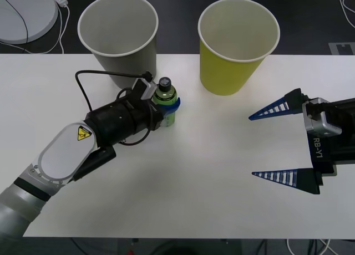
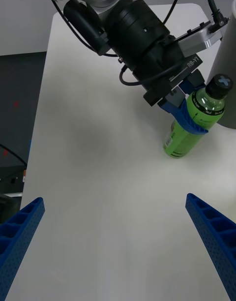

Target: Put the can into the green bin and the plastic bottle into the gray bin

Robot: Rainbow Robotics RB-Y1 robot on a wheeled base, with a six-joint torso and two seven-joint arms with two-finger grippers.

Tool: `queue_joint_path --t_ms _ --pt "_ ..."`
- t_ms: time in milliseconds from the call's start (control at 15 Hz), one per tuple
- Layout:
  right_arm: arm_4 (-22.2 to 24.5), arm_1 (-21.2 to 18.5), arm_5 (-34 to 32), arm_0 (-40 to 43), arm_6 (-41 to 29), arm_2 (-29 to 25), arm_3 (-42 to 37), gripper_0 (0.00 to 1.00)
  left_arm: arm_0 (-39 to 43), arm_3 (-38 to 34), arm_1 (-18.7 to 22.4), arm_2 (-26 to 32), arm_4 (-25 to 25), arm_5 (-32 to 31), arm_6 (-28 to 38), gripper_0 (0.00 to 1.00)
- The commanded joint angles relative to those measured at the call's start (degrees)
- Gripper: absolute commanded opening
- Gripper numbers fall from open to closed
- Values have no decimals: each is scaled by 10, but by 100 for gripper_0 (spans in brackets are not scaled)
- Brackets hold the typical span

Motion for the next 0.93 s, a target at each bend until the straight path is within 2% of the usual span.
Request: queue_joint_path --t_ms 67,733,933 --pt "0 0 0 0 0 0 0 100 0 0 8 0 0 -1 6 0" --pt "0 0 0 0 0 0 0 100 22 -35 58 0 16 -9 21 0" --pt "0 0 0 0 0 0 0 100 27 -47 77 -1 34 -9 27 0"
